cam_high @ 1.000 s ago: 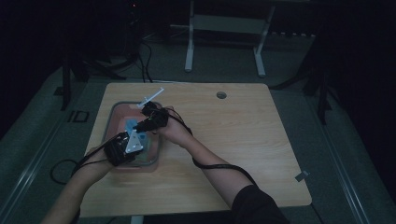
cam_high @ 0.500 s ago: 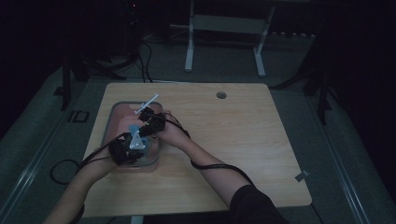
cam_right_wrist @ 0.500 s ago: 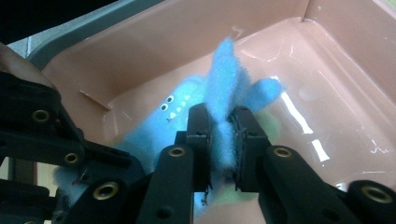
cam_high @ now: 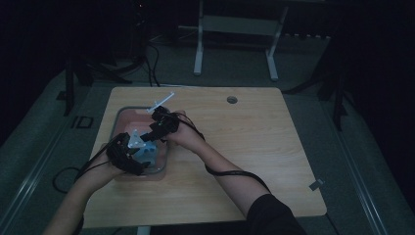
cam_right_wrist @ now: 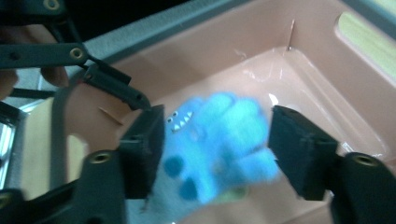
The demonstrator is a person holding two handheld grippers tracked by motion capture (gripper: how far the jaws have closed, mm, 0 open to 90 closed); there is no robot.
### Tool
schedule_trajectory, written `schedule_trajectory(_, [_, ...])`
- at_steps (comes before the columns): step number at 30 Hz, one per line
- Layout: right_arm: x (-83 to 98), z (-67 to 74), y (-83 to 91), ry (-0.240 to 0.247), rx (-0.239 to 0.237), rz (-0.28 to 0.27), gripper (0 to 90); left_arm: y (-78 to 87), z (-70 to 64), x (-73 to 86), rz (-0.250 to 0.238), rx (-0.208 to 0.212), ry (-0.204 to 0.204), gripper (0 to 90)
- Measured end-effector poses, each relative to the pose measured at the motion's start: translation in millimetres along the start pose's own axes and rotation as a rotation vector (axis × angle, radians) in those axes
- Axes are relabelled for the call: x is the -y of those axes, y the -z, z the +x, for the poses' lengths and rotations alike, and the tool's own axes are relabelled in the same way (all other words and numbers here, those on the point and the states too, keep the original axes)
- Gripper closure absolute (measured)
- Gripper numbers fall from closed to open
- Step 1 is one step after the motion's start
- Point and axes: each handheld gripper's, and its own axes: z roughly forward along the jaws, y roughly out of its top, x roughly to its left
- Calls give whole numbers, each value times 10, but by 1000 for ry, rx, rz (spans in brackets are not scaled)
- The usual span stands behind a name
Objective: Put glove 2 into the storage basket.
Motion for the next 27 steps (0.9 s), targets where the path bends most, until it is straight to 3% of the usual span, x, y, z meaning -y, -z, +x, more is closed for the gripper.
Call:
schedule_trajectory(3, [11,5,75,1,-27,-18,274,20,-18,-17,0,-19,7,106])
schedule_trajectory(5, [32,30,162,33,-35,-39,192,63,-41,-37,-26,-19,20,106])
schedule_trajectory(8, [59,54,228,51,-39,-46,186,92,-67,-60,-65,-19,40,106])
schedule_trajectory(10, [69,61,253,63,-44,-40,186,92,-67,-60,-65,-19,40,106])
schedule_trajectory(11, [98,63,313,53,-52,-55,179,109,-112,-107,-96,-23,47,101])
schedule_trajectory(16, [213,47,466,55,-43,-88,178,99,-161,-180,-115,-6,60,73])
schedule_trajectory(17, [244,39,494,53,-40,-90,178,81,-184,-217,-127,-1,80,52])
schedule_trajectory(22, [394,6,587,65,-24,-66,178,61,-230,-272,-155,13,95,10])
schedule_trajectory(23, [487,-15,641,73,-15,-54,174,44,-274,-324,-170,34,102,10])
schedule_trajectory(27, [601,-57,722,65,-7,-49,171,-22,-366,-428,-168,63,73,10])
